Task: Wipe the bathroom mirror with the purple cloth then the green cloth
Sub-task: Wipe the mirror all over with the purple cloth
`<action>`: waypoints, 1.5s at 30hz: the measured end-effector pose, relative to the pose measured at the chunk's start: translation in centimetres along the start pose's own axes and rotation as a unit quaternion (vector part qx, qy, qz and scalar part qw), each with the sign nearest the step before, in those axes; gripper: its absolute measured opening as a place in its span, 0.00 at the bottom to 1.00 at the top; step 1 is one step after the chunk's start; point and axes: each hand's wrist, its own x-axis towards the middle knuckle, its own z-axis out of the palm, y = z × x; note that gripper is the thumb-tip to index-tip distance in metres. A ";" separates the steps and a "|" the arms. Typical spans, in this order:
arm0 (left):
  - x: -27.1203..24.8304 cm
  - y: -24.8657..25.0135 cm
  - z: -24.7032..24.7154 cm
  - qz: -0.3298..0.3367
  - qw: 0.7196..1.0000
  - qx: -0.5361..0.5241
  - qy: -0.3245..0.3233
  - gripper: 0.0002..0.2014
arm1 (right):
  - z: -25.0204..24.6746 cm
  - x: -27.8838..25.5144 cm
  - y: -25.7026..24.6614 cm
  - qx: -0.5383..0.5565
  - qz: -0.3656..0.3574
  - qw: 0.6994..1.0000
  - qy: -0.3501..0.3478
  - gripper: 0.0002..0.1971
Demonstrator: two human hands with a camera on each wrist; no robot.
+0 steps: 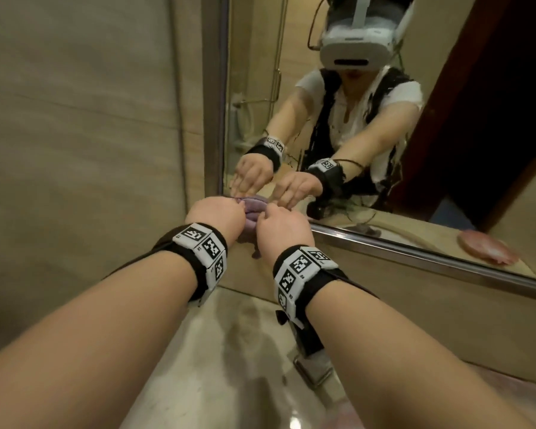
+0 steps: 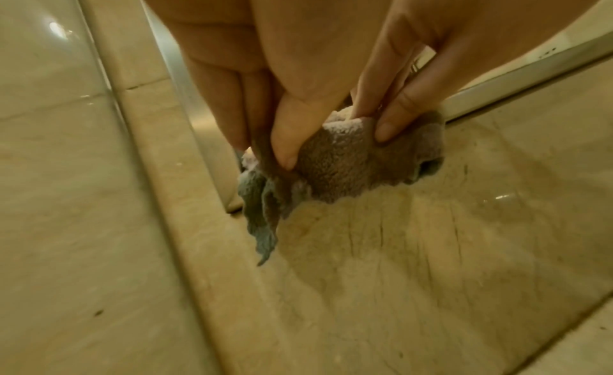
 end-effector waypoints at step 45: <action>1.4 2.2 2.3 -0.041 0.991 -0.076 0.102 0.34 | 0.5 -1.8 6.0 -0.337 -0.086 0.936 0.057 0.31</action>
